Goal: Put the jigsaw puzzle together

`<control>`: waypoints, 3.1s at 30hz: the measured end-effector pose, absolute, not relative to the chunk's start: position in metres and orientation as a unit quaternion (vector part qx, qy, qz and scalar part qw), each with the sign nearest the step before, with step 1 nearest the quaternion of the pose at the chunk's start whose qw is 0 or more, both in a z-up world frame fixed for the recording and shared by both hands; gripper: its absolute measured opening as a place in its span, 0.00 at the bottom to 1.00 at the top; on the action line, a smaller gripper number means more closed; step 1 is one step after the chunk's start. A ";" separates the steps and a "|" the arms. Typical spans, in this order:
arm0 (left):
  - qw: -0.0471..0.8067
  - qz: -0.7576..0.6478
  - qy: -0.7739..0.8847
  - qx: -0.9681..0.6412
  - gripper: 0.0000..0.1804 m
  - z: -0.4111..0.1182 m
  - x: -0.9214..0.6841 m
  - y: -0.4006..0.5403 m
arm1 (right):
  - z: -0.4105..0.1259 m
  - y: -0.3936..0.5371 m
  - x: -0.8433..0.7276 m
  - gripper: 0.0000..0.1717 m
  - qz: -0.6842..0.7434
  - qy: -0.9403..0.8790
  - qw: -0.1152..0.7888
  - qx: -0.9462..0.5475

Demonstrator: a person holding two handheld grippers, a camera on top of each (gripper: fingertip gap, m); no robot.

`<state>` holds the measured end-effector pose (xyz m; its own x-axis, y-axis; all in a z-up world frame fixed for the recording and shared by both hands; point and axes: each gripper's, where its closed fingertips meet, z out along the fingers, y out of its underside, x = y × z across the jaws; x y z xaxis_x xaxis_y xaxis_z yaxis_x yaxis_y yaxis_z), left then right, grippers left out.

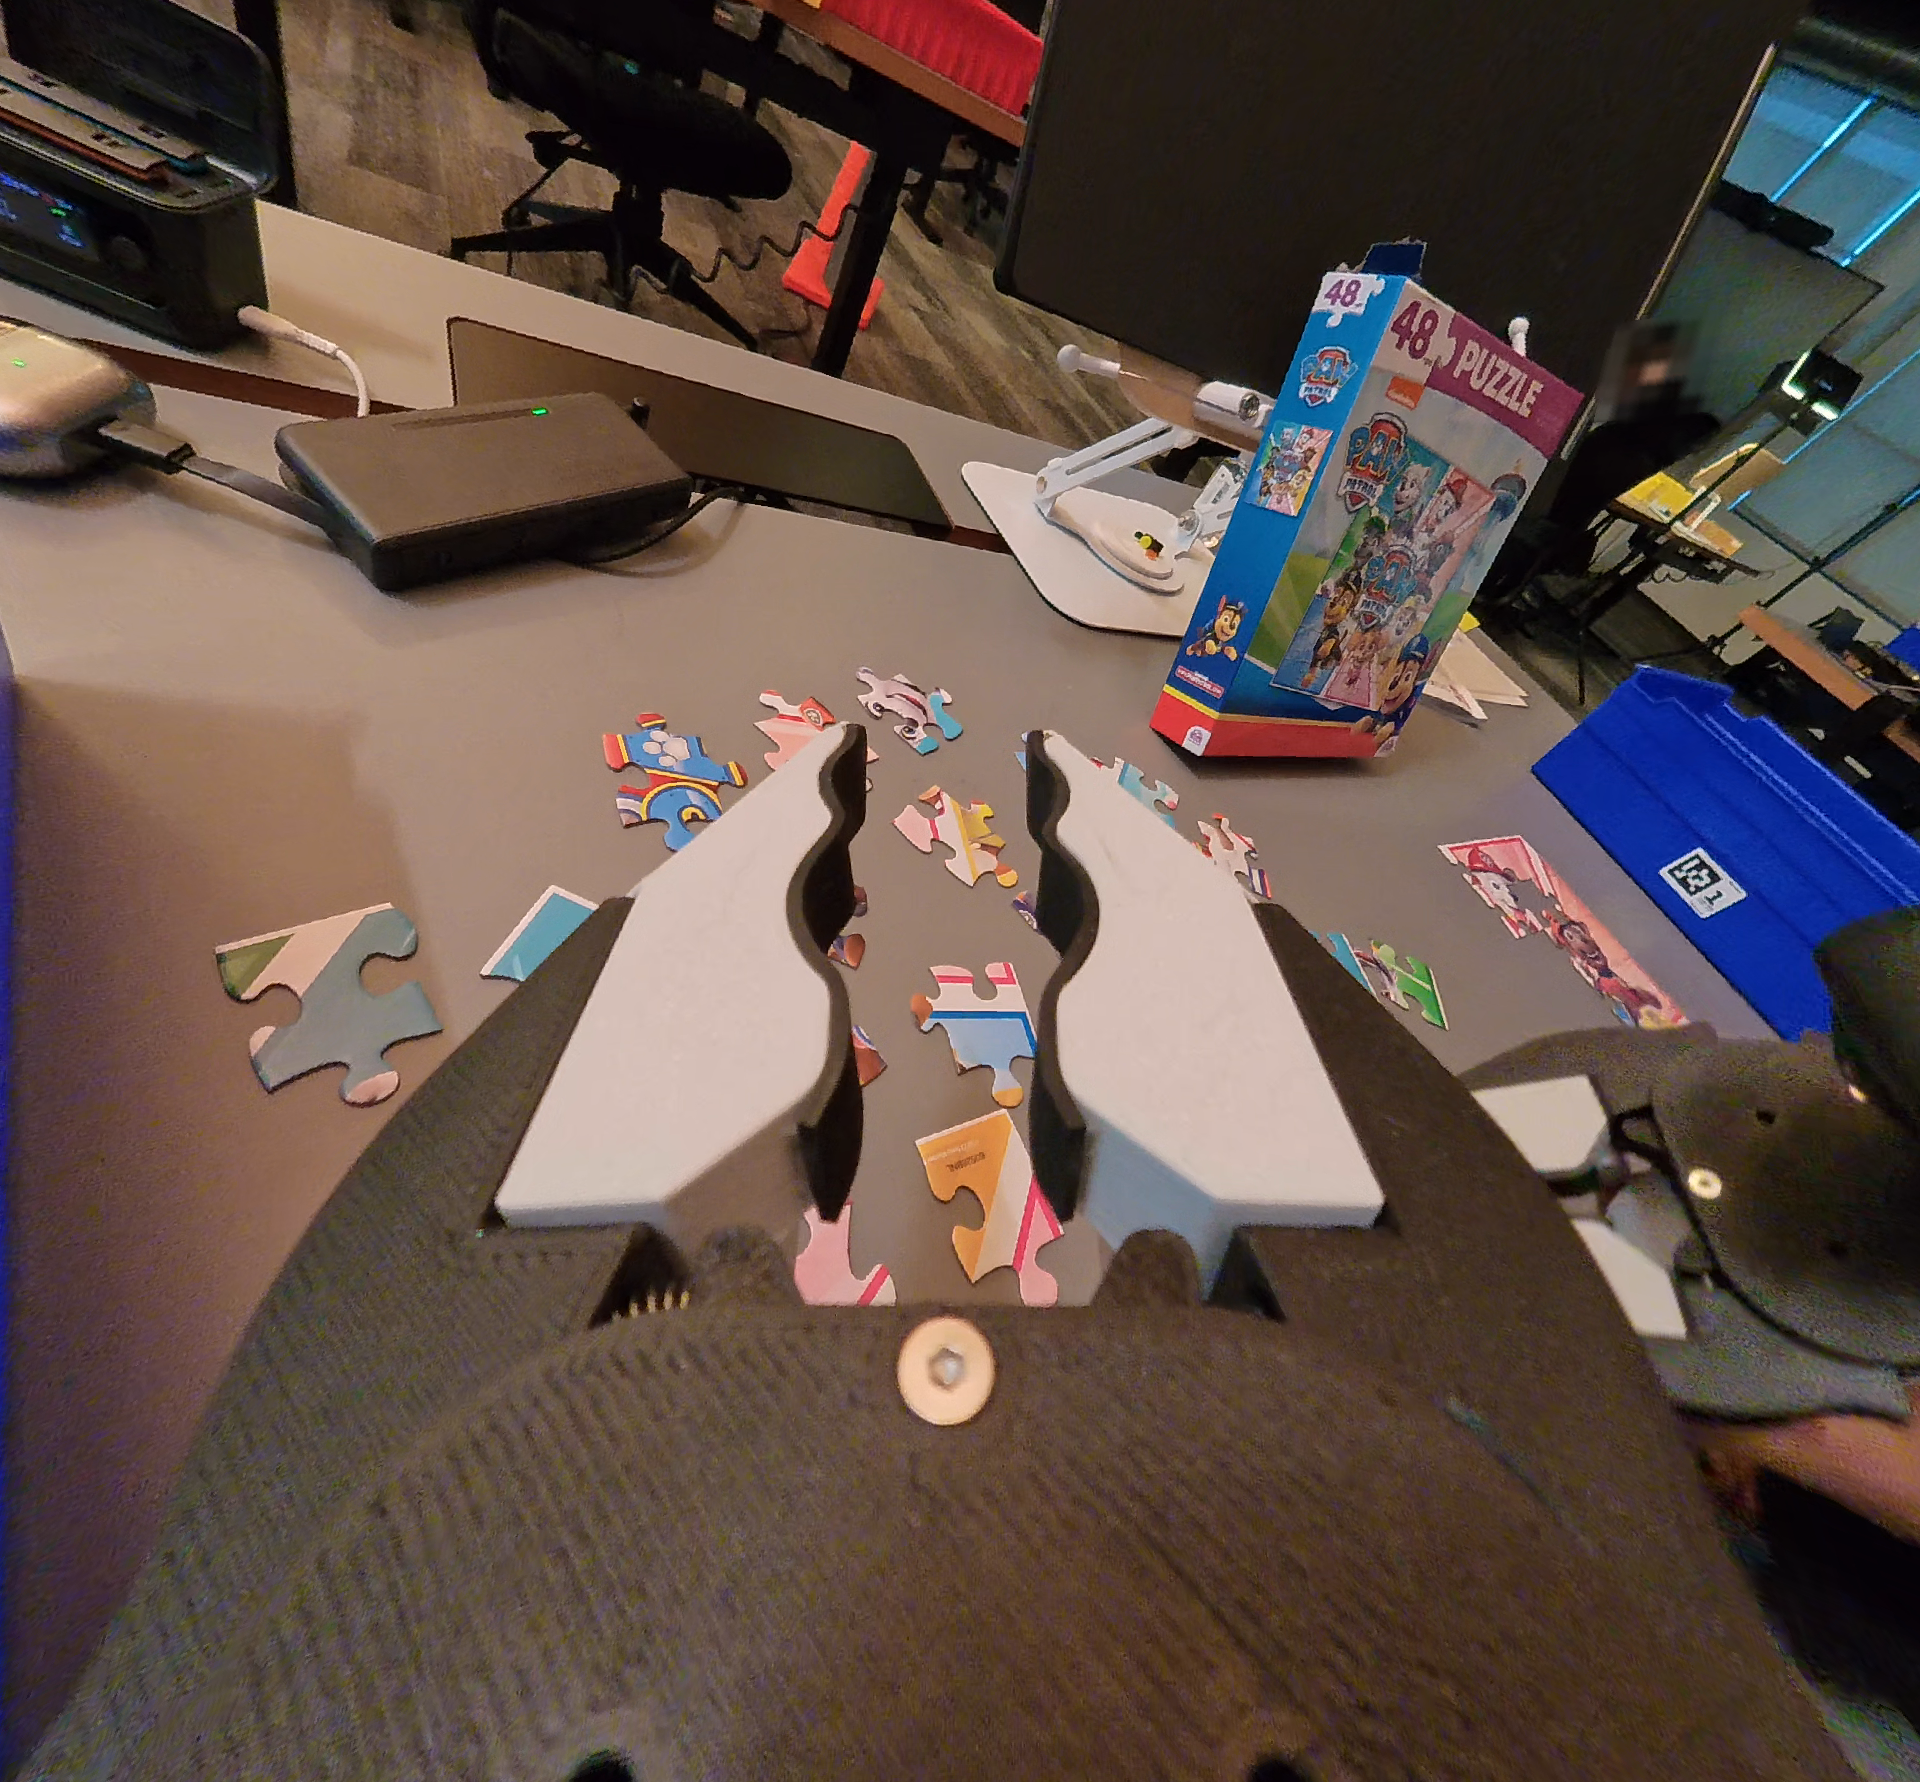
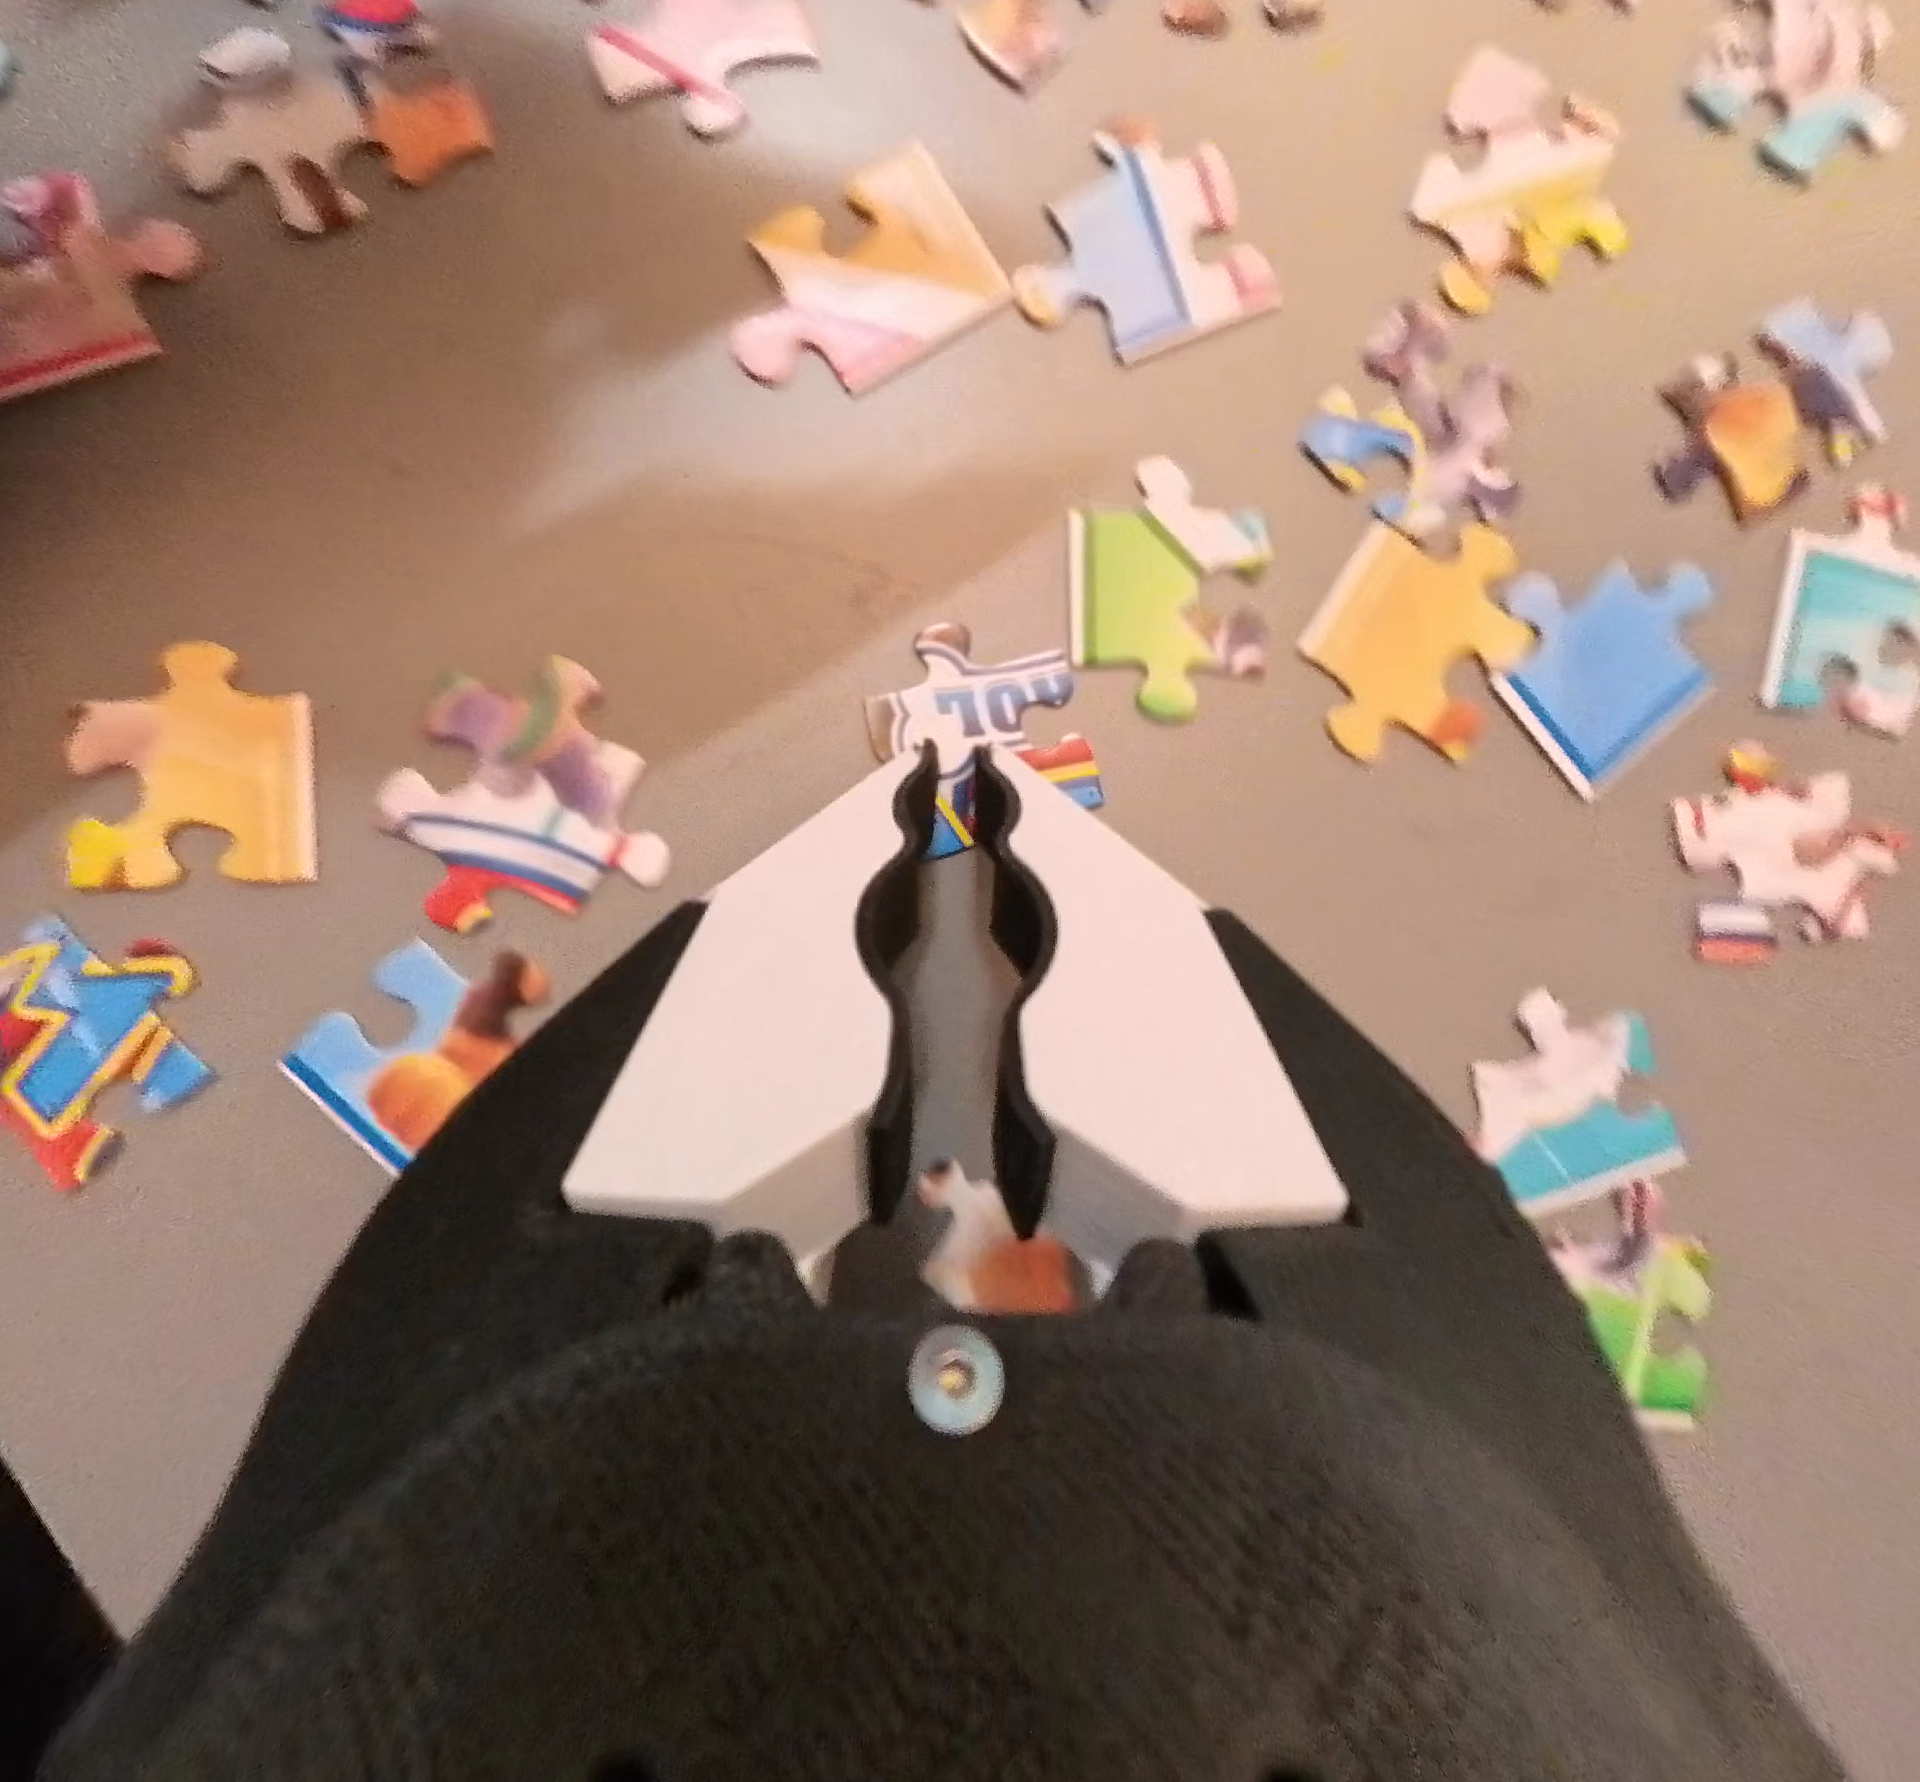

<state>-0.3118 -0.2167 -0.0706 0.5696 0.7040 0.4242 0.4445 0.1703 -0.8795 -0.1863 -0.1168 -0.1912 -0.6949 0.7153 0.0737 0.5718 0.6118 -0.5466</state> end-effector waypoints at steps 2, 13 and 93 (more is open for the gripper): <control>0.618 0.103 -0.451 -0.635 0.16 -0.070 -0.312 -0.217 | -0.191 -0.096 -0.182 0.03 0.240 -0.882 0.131 -0.383; 0.604 0.103 -0.448 -0.651 0.16 -0.076 -0.311 -0.210 | -0.192 0.014 -0.156 0.03 0.205 -0.848 0.081 -0.482; 0.256 -0.197 -0.115 -0.939 0.04 -0.190 -0.104 0.012 | -0.191 0.036 -0.111 0.12 0.317 -0.830 0.140 -0.437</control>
